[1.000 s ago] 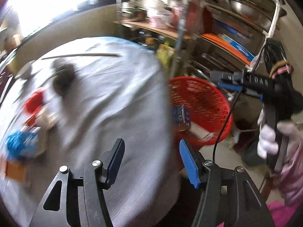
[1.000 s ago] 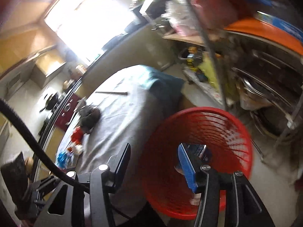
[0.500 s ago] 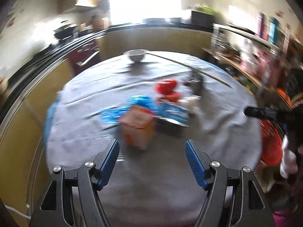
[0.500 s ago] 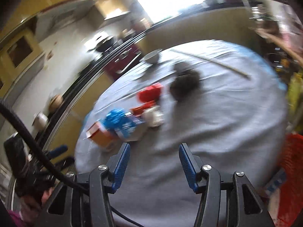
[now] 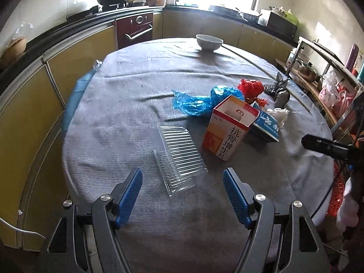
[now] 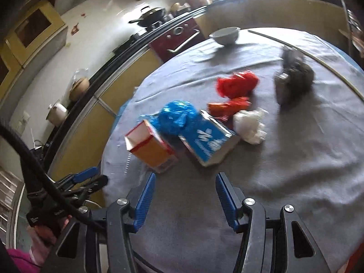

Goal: Collect trash
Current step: 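Grasp the red-and-white carton with the right tool while the left tool grasps the clear plastic tray, then lift the carton and plastic tray and carry both toward the red basket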

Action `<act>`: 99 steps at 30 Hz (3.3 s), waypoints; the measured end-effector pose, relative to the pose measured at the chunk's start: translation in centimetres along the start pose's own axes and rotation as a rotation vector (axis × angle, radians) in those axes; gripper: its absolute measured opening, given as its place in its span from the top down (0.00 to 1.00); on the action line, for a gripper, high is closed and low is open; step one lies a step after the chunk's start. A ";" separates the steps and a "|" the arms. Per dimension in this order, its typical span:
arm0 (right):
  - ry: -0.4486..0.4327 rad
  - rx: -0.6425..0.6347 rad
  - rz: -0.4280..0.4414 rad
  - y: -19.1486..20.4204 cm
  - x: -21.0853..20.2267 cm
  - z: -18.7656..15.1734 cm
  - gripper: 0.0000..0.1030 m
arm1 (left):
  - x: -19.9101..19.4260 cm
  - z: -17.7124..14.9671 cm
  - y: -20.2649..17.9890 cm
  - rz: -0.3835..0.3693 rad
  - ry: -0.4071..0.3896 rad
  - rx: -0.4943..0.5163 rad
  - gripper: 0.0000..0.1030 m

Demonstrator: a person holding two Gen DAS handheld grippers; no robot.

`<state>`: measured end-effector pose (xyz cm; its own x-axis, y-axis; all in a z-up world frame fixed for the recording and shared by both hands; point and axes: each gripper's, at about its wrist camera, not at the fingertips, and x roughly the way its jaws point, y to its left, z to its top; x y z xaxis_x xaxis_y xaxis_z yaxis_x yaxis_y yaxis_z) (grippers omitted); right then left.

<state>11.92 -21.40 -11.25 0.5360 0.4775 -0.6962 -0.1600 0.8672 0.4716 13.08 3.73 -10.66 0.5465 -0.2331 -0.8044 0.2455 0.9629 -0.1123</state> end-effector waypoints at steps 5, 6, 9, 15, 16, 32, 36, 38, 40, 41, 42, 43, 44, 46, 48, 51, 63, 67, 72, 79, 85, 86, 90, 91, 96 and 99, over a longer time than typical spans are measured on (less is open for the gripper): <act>-0.025 -0.083 0.057 3.0 1.0 1.8 0.36 | 1.5 0.2 0.0 -0.003 0.040 -0.039 0.28; -0.033 -0.097 0.067 3.6 1.4 2.3 0.36 | 1.9 0.2 0.1 0.004 0.046 -0.046 0.28; -0.032 -0.127 0.089 4.9 2.6 3.3 0.35 | 2.5 0.0 1.0 -0.019 0.060 -0.093 0.28; -0.017 -0.268 0.007 7.5 5.3 3.8 0.34 | 3.2 -0.3 2.1 -0.068 0.074 -0.143 0.29; -0.014 -0.288 -0.010 7.9 5.9 3.8 0.34 | 3.2 -0.3 2.2 -0.077 0.072 -0.145 0.31; -0.006 -0.315 -0.085 7.9 10.2 3.0 0.51 | 3.3 0.2 3.3 -0.157 0.062 -0.186 0.59; -0.021 -0.281 -0.066 7.4 9.5 2.7 0.51 | 3.5 0.3 3.0 -0.181 0.058 -0.177 0.76; -0.028 -0.258 -0.049 7.1 8.8 2.5 0.51 | 3.6 0.2 2.9 -0.181 0.065 -0.180 0.91; -0.042 -0.244 -0.036 6.9 7.9 2.2 0.51 | 3.6 0.1 2.9 -0.187 0.064 -0.185 0.91; -0.047 -0.242 -0.032 6.9 7.5 2.0 0.51 | 3.6 0.0 2.8 -0.187 0.061 -0.182 0.91; -0.053 -0.240 -0.029 6.8 7.0 1.8 0.51 | 3.4 -0.1 2.7 -0.188 0.058 -0.178 0.91; -0.059 -0.235 -0.025 6.7 6.4 1.7 0.51 | 3.3 -0.2 2.6 -0.189 0.055 -0.175 0.92; -0.064 -0.230 -0.023 6.6 6.0 1.5 0.51 | 3.1 -0.2 2.5 -0.191 0.051 -0.172 0.92; -0.074 -0.215 -0.015 6.2 5.1 1.1 0.51 | 2.9 -0.2 2.2 -0.194 0.049 -0.164 0.92; -0.085 -0.199 -0.011 5.8 4.3 0.7 0.51 | 2.5 -0.2 1.7 -0.195 0.043 -0.151 0.92; -0.103 -0.182 -0.013 5.3 2.9 0.2 0.51 | 1.8 -0.3 0.7 -0.189 0.044 -0.128 0.92; -0.187 -0.094 -0.083 1.3 -3.3 -2.5 0.51 | -0.7 -0.1 -5.9 -0.067 0.006 0.072 0.92; -0.208 -0.061 -0.100 0.0 -5.1 -3.4 0.51 | -1.1 -0.2 -8.6 -0.044 -0.004 0.142 0.92; -0.229 -0.023 -0.115 -1.5 -7.1 -4.3 0.51 | -1.3 -0.3 -11.5 -0.036 -0.007 0.207 0.92; -0.271 0.011 -0.143 -3.2 -9.8 -5.3 0.51 | -1.4 -0.5 -14.1 -0.036 -0.002 0.254 0.92; -0.297 0.028 -0.165 -4.3 -11.7 -6.1 0.51 | -1.3 -0.6 -15.8 -0.024 0.009 0.285 0.92; -0.300 0.033 -0.170 -4.5 -11.9 -6.2 0.51 | -1.3 -0.6 -16.0 -0.023 0.010 0.289 0.92; -0.309 0.048 -0.179 -5.3 -12.7 -6.6 0.51 | -1.0 -0.8 -16.9 -0.022 0.021 0.306 0.92; -0.311 0.052 -0.180 -5.5 -12.8 -6.6 0.51 | -0.9 -0.9 -17.1 -0.022 0.026 0.308 0.92; -0.316 0.066 -0.192 -6.2 -13.3 -6.9 0.51 | -0.7 -1.3 -18.0 -0.035 0.042 0.320 0.92; -0.328 0.080 -0.196 -6.7 -13.9 -7.0 0.51 | -1.1 -1.4 -18.7 -0.047 0.030 0.332 0.92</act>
<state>-0.19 -32.88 -8.55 0.7885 0.2224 -0.5734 0.0300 0.9173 0.3971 6.77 -13.85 -8.52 0.5061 -0.2671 -0.8201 0.5201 0.8530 0.0431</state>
